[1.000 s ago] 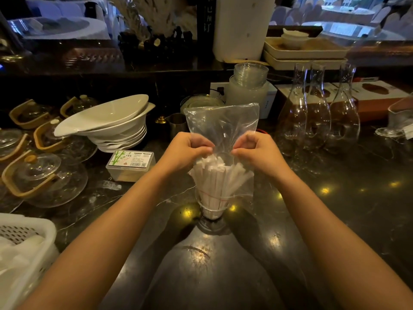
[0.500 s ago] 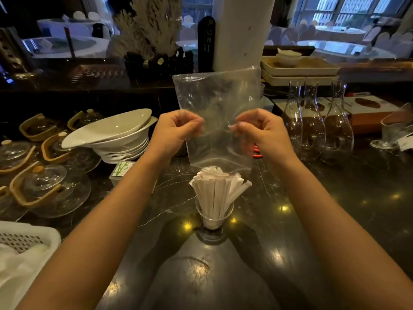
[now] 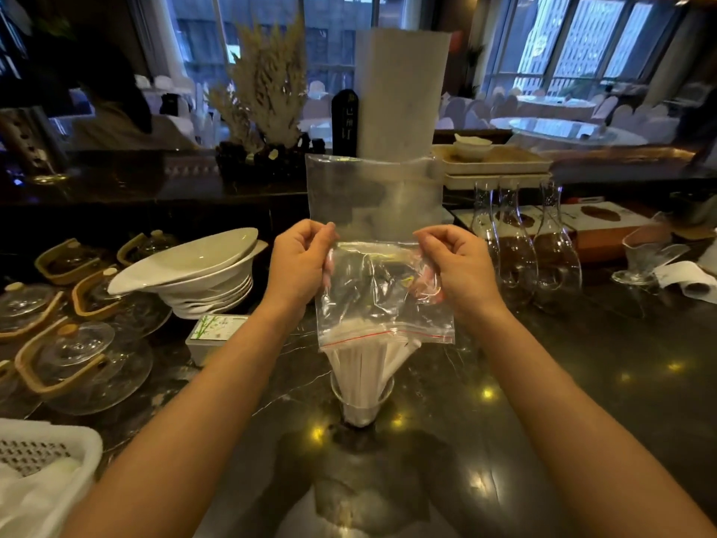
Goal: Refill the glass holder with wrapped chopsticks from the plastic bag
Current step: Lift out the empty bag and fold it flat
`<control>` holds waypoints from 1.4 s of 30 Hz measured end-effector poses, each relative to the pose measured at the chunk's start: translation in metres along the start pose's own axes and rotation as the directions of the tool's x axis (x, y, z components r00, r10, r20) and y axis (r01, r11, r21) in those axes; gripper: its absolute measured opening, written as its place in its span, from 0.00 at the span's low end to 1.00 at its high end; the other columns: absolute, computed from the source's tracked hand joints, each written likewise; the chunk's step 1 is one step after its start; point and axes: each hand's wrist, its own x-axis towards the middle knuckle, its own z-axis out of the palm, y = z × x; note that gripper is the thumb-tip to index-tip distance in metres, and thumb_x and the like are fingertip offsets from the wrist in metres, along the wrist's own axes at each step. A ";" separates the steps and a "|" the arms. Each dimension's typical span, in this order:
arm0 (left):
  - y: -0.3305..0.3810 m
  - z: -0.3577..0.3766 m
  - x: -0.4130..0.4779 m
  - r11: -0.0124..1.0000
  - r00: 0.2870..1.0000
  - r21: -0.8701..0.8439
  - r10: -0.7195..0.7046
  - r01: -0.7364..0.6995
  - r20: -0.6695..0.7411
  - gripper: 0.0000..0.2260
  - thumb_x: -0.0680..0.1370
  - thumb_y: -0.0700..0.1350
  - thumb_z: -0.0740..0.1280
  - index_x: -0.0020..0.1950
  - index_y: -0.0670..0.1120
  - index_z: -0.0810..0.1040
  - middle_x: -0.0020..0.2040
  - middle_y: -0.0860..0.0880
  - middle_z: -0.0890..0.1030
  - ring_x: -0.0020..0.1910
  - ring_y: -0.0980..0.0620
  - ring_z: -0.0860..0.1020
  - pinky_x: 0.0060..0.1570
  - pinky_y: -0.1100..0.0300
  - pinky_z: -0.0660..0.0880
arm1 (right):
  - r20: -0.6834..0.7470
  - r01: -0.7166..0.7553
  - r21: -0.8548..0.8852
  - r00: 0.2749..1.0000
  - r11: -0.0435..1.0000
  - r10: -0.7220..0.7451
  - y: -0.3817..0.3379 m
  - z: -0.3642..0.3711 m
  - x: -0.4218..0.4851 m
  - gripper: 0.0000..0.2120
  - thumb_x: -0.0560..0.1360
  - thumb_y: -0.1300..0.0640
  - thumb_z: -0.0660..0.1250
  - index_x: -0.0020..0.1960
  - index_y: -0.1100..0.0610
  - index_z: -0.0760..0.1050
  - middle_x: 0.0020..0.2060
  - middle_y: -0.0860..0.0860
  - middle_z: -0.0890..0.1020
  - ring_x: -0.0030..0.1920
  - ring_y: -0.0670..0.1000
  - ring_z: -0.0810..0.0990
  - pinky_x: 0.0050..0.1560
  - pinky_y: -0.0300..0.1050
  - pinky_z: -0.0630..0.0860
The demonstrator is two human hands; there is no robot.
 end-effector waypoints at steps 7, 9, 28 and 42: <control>-0.006 0.026 0.005 0.991 1.000 0.133 0.023 -0.024 0.010 0.13 0.78 0.44 0.60 0.33 0.48 0.73 0.31 0.50 0.73 0.32 0.56 0.70 0.34 0.63 0.68 | -0.100 -0.035 -0.186 0.995 0.982 0.016 0.018 -0.018 0.006 0.09 0.76 0.60 0.62 0.44 0.65 0.77 0.28 0.50 0.73 0.27 0.41 0.71 0.28 0.29 0.68; -0.007 0.031 0.010 0.989 0.999 0.147 0.006 -0.013 0.044 0.13 0.78 0.44 0.60 0.33 0.48 0.73 0.31 0.50 0.72 0.31 0.56 0.69 0.34 0.62 0.67 | -0.107 -0.063 -0.203 0.993 0.977 0.041 0.022 -0.022 0.012 0.11 0.76 0.60 0.61 0.46 0.69 0.76 0.31 0.51 0.74 0.32 0.46 0.71 0.34 0.34 0.70; -0.030 0.085 0.075 0.956 0.983 0.236 -0.185 0.175 0.018 0.12 0.79 0.45 0.53 0.37 0.47 0.66 0.32 0.49 0.69 0.32 0.50 0.69 0.34 0.59 0.68 | -0.036 -0.219 -0.083 0.976 0.972 0.216 0.048 -0.037 0.073 0.27 0.75 0.60 0.62 0.71 0.54 0.57 0.44 0.54 0.79 0.41 0.52 0.76 0.43 0.55 0.78; -0.066 0.058 0.094 0.920 0.871 0.022 -0.379 0.392 0.312 0.15 0.75 0.35 0.52 0.44 0.40 0.79 0.43 0.42 0.79 0.33 0.54 0.80 0.30 0.65 0.77 | 0.331 -0.407 0.238 0.888 0.882 0.320 0.070 -0.056 0.109 0.15 0.75 0.71 0.52 0.47 0.63 0.76 0.40 0.56 0.84 0.36 0.49 0.84 0.36 0.40 0.82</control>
